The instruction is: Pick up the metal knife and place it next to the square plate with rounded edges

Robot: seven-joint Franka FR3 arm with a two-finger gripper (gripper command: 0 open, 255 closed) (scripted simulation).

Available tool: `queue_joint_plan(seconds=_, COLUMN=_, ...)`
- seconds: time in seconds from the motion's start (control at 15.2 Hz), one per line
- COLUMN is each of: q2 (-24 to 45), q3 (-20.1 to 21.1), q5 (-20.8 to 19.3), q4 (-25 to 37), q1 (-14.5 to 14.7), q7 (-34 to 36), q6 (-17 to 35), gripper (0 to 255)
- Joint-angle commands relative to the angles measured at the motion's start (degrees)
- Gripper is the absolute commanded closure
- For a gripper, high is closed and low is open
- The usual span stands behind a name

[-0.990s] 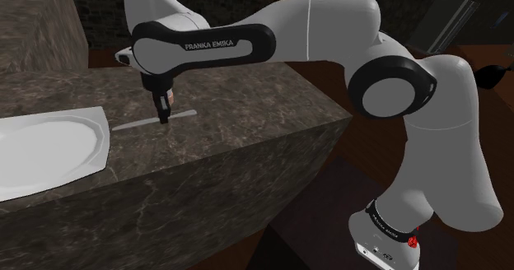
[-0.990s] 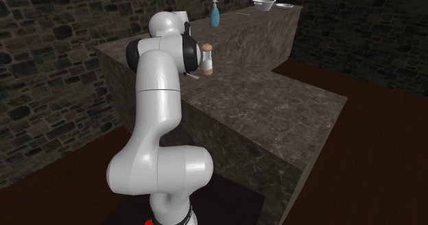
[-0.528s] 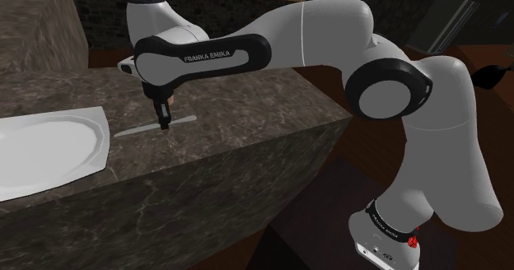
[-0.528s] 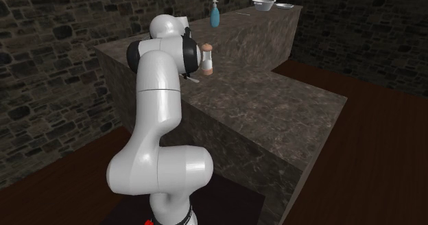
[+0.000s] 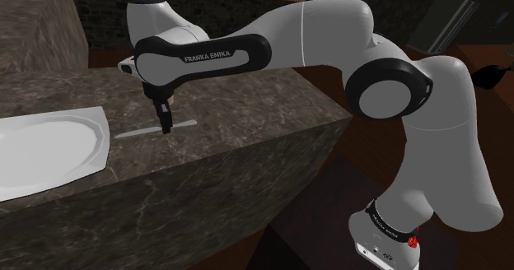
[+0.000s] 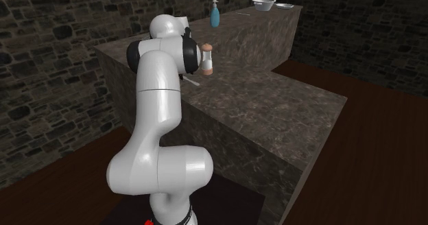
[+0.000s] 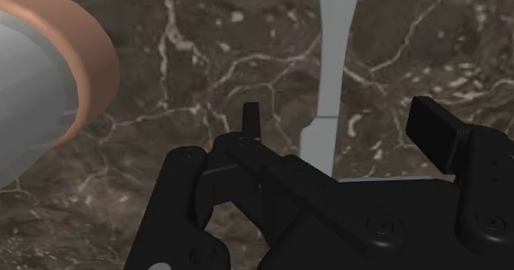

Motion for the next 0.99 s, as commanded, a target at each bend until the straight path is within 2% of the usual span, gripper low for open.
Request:
queue_joint_plan(seconds=0.0, q2=0.0, q3=0.0, q5=0.0, q4=0.0, q1=0.0, q7=0.0, q6=0.0, gripper=0)
queue_joint_plan(seconds=0.13, q2=0.0, q3=0.0, q5=0.0, q4=0.0, q1=0.0, q7=0.0, q6=0.0, gripper=0)
queue_joint_plan(seconds=0.4, q2=-1.69, q3=-0.05, q5=-0.08, q4=4.48, q1=0.05, q7=0.05, q6=-6.17, gripper=0)
queue_joint_plan(seconds=0.92, q2=-1.69, q3=-0.05, q5=-0.08, q4=4.48, q1=0.05, q7=0.05, q6=-6.17, gripper=0)
